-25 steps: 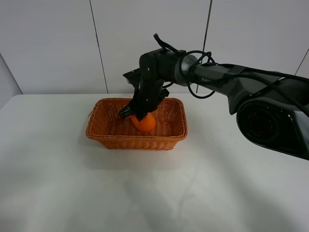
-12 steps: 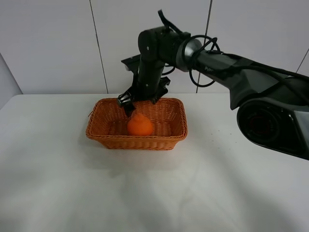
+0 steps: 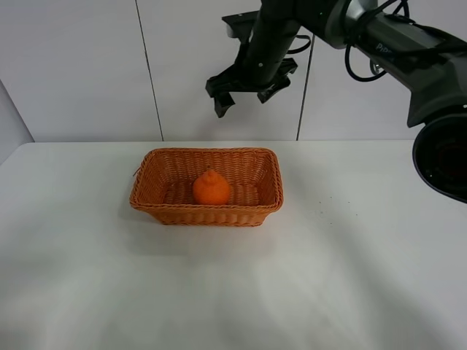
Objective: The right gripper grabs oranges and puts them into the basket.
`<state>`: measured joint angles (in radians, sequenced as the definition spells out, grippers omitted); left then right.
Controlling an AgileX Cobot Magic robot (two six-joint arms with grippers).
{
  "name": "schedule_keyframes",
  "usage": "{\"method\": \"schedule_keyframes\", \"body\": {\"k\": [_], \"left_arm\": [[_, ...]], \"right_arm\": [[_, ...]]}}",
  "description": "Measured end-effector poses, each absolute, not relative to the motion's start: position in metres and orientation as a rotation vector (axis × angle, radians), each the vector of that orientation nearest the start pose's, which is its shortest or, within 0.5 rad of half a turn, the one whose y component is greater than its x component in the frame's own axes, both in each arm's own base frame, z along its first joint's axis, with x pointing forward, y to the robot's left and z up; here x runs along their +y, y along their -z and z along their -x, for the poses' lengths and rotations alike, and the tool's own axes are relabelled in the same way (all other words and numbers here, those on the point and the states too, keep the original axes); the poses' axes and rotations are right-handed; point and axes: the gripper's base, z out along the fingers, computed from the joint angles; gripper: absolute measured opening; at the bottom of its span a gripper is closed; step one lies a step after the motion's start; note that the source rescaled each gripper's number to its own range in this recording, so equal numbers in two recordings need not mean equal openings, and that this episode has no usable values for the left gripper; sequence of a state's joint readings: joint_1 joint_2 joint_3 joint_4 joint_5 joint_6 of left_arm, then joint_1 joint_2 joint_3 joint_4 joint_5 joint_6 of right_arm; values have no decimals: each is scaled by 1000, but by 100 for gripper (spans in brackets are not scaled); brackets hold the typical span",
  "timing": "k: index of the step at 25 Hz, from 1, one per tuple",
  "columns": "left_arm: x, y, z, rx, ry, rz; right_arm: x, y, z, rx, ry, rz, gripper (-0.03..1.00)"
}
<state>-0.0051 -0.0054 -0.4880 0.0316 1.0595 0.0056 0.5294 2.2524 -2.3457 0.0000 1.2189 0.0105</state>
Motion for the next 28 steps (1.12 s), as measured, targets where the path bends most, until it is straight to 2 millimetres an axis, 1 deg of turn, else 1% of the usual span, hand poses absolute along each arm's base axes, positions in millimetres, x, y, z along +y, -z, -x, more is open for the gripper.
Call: {"method": "schedule_keyframes", "body": {"k": [4, 7, 9, 12, 14, 15, 18, 22, 25, 28], "left_arm": [[3, -274, 4, 2050, -38, -10], [3, -274, 4, 2050, -38, -10], [3, -274, 4, 2050, -38, -10], [3, -274, 4, 2050, -38, -10], [3, -274, 4, 2050, -38, -10], [3, -274, 4, 2050, -38, -10], [3, -274, 4, 2050, -38, -10], [3, -274, 4, 2050, -38, -10], [3, -274, 4, 2050, -38, -10], [3, -274, 4, 2050, -38, -10]], "right_arm": [[203, -303, -455, 2567, -143, 536, 96], [157, -302, -473, 2588, -104, 412, 96], [122, -302, -483, 2600, -77, 318, 96], [76, -302, -492, 2609, -38, 204, 96], [50, -302, -496, 2613, -18, 137, 96], [40, -302, -497, 2615, -11, 111, 96], [25, -302, -498, 2616, 2, 72, 96], [27, -301, -496, 2624, -4, 76, 96], [30, -306, -486, 2640, -8, 86, 96], [30, -319, -469, 2648, -10, 87, 96]]}}
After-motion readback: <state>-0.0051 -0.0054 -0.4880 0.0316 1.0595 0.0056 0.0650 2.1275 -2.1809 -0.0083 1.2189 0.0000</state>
